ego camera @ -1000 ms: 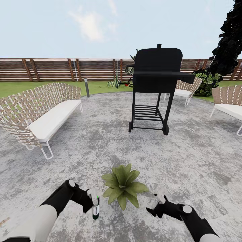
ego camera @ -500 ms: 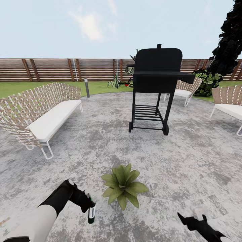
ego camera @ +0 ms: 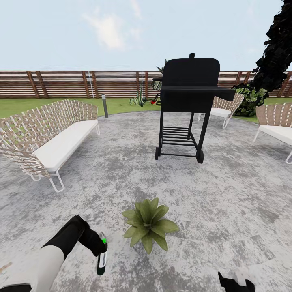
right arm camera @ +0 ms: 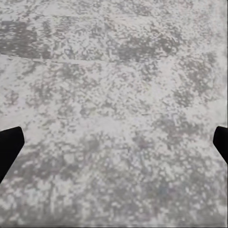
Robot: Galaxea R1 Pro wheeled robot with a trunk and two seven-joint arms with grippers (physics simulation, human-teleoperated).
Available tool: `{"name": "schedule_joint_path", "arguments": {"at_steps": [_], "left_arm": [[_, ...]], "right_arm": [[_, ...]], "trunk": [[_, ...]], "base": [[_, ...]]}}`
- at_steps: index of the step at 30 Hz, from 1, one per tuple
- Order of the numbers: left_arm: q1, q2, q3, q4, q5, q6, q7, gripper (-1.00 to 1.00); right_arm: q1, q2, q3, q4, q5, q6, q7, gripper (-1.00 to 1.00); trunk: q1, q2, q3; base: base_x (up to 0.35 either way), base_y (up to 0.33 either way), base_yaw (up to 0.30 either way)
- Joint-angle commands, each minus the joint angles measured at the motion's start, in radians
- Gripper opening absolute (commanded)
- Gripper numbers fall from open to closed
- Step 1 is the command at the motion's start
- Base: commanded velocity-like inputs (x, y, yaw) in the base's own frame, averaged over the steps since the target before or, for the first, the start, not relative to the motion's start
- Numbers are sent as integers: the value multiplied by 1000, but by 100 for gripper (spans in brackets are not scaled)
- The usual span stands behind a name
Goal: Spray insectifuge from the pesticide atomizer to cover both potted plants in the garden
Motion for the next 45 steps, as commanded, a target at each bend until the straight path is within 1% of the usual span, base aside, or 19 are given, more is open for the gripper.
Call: {"name": "schedule_joint_path", "arguments": {"at_steps": [1,3,7,10,13,14,15,16,24,35,39,40,42,43,45], "left_arm": [[0,0,4,-1,-5,11,-7,-100],[0,0,4,-1,-5,13,-6,-100],[-2,-1,3,0,-5,17,-6,-100],[-21,-3,-3,0,-8,50,-7,-100],[-41,-10,-47,2,-28,111,-10,-100],[-44,-12,-65,3,-35,125,-14,-100],[-45,-12,-72,3,-38,131,-17,-100],[-69,-12,-111,1,-134,154,-137,-100],[-68,-12,-111,1,-134,154,-136,-100],[-68,-14,-108,1,-133,154,-136,-100],[-70,-2,-111,2,-136,152,-142,-100],[-71,2,-111,2,-140,152,-144,-100],[-71,10,-111,3,-159,151,-145,-100],[-70,18,-111,5,-180,148,-146,-100],[-67,27,-111,11,-208,143,-147,-100]], "right_arm": [[-1,2,-8,8,4,-4,-5,100],[-1,3,-8,17,4,-4,-19,100],[-1,4,-8,20,6,-4,-25,100],[-1,4,-8,21,7,-4,-26,100],[-1,4,-8,21,7,-4,-26,100],[-1,4,-8,21,7,-4,-26,100],[-1,4,-8,21,7,-4,-26,100],[-1,4,-7,22,8,-2,-26,100],[-1,4,-7,22,8,-2,-26,100],[-1,4,-7,22,8,-2,-26,100],[-1,4,-7,22,9,-2,-26,100],[-1,4,-7,22,9,-2,-26,100],[-1,4,-7,22,9,-2,-26,100],[-1,4,-7,22,9,-2,-26,100],[-1,4,-7,22,9,-2,-26,100]], "trunk": [[0,0,-1],[0,0,-1],[0,0,-1],[0,0,-1],[0,0,-1],[0,0,-1],[0,0,-1],[0,0,-1],[0,0,-1],[0,0,-1],[0,0,-1],[0,0,-1],[0,0,-1],[0,0,-1],[0,0,-1]], "base": [[0,0,0],[0,0,0],[0,0,0],[0,0,0],[0,0,0],[0,0,0],[0,0,0],[69,0,0],[41,-6,0],[268,-108,0],[99,-47,0],[10,-5,0],[5,-2,0],[2,-1,0],[1,0,0]]}}
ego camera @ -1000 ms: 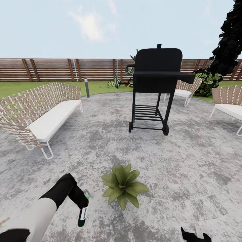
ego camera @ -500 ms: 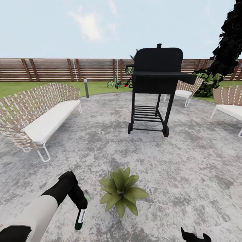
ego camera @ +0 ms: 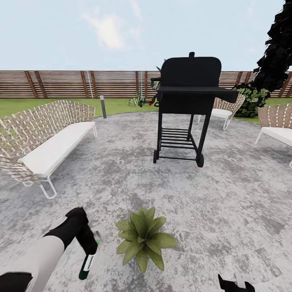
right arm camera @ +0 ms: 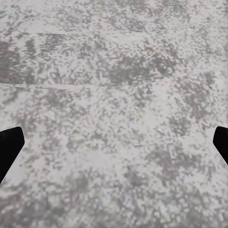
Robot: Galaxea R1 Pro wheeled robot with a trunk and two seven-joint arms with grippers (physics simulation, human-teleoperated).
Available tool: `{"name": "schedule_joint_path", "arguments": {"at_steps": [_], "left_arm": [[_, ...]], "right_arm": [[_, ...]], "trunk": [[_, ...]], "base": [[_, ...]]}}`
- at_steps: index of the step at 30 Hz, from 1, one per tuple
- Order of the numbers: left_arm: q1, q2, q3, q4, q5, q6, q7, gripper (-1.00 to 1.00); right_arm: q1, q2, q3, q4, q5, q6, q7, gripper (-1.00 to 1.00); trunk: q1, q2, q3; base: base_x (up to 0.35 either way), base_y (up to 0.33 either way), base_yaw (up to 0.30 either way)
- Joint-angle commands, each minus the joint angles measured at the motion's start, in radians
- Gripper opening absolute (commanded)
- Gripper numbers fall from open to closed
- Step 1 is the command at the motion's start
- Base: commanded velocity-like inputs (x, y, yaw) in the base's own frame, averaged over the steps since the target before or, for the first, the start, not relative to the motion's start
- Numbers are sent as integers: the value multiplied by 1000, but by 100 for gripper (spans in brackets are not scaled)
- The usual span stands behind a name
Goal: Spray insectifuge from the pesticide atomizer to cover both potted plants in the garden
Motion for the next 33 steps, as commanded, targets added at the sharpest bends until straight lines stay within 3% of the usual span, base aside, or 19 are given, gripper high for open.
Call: {"name": "schedule_joint_path", "arguments": {"at_steps": [1,12,15,33], "left_arm": [[8,9,-5,4,-26,3,-7,-100],[5,9,0,-7,-34,11,-15,-100],[-20,3,-7,1,-35,10,-14,-100],[-16,-3,2,5,-32,7,-7,-100]], "right_arm": [[-1,0,-8,0,3,-4,8,100],[-1,1,-7,-1,0,-4,12,100],[-1,15,-7,-3,1,-5,14,100],[-1,16,-7,-4,0,-5,14,100]], "trunk": [[0,0,-1],[0,0,-1],[0,0,-1],[0,0,-1]], "base": [[0,0,0],[0,0,0],[0,0,0],[69,24,-9]]}}
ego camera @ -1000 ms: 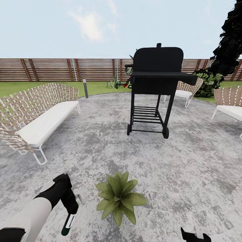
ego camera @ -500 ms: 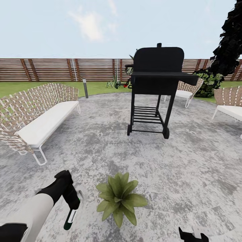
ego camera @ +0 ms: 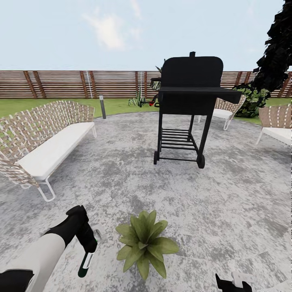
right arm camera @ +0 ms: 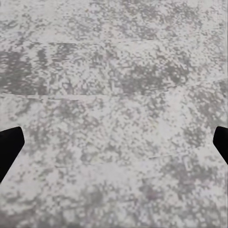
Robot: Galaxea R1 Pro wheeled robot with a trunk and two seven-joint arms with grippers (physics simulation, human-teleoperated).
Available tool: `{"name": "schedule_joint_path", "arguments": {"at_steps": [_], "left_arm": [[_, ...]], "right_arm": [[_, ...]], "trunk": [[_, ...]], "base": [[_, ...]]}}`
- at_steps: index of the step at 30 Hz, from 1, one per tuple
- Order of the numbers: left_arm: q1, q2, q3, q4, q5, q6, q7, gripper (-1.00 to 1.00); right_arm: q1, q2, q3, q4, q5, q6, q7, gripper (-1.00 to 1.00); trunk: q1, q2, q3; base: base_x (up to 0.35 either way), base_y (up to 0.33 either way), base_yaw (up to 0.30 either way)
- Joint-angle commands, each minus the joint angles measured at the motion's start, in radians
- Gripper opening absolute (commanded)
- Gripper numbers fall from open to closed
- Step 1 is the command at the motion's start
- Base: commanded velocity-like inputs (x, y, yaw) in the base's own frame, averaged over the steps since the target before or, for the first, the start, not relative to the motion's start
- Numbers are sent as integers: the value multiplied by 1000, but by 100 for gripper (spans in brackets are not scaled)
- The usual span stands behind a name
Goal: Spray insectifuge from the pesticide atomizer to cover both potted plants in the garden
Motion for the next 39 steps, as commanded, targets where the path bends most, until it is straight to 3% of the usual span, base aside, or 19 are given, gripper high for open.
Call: {"name": "schedule_joint_path", "arguments": {"at_steps": [1,9,11,15,23,39], "left_arm": [[0,-1,-5,-5,-1,11,-6,-100],[-47,-21,-16,-20,-7,14,-15,-100],[-91,-26,-29,-18,-19,18,-16,-100],[-128,-29,-53,-17,-66,22,-17,-100],[-73,-7,-59,-2,-72,8,-6,-100],[-49,-21,-50,-2,-69,15,-3,-100]], "right_arm": [[-1,0,-9,1,3,-3,9,100],[-1,-1,-9,1,5,-2,9,100],[-1,-1,-9,1,6,-2,8,100],[-1,-1,-9,2,6,-2,8,100],[-1,-1,-9,2,6,-2,8,100],[-1,0,-9,0,4,-4,6,100]], "trunk": [[0,0,-1],[0,0,0],[0,0,0],[0,0,0],[0,0,0],[0,0,0]], "base": [[0,0,-186],[0,0,-62],[0,0,-1],[0,0,0],[0,0,0],[53,16,0]]}}
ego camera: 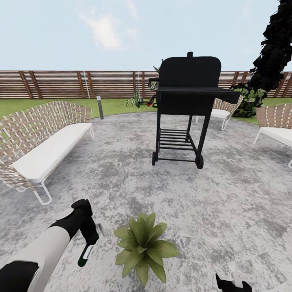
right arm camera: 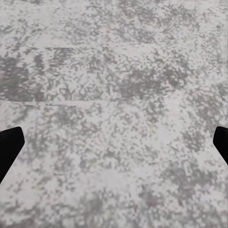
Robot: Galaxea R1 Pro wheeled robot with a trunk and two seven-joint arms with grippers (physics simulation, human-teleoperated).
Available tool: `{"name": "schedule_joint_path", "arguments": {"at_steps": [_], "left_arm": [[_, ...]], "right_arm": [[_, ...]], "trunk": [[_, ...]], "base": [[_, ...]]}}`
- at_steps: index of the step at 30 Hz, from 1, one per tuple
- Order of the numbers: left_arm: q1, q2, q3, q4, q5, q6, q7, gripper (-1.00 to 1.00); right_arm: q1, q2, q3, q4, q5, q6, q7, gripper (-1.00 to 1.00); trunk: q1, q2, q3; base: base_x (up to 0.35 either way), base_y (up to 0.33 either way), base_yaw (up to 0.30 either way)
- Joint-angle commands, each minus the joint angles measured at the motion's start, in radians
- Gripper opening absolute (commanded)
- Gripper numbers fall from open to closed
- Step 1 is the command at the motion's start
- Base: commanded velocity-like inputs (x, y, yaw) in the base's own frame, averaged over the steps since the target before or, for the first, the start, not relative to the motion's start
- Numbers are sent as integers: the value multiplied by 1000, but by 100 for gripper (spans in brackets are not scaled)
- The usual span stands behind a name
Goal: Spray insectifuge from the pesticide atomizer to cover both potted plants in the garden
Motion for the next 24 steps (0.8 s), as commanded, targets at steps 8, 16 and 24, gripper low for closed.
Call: {"name": "schedule_joint_path", "arguments": {"at_steps": [8,16,24], "left_arm": [[0,-1,-5,-1,1,10,-4,-100],[0,0,-5,-14,-1,10,-4,-100],[6,1,-4,0,11,6,37,-100]], "right_arm": [[-1,0,-9,0,3,-4,7,100],[-1,0,-9,0,3,-4,6,100],[-1,0,-9,1,3,-4,7,100]], "trunk": [[0,0,-1],[0,0,-9],[0,0,-21]], "base": [[77,0,0],[6,0,0],[0,0,0]]}}
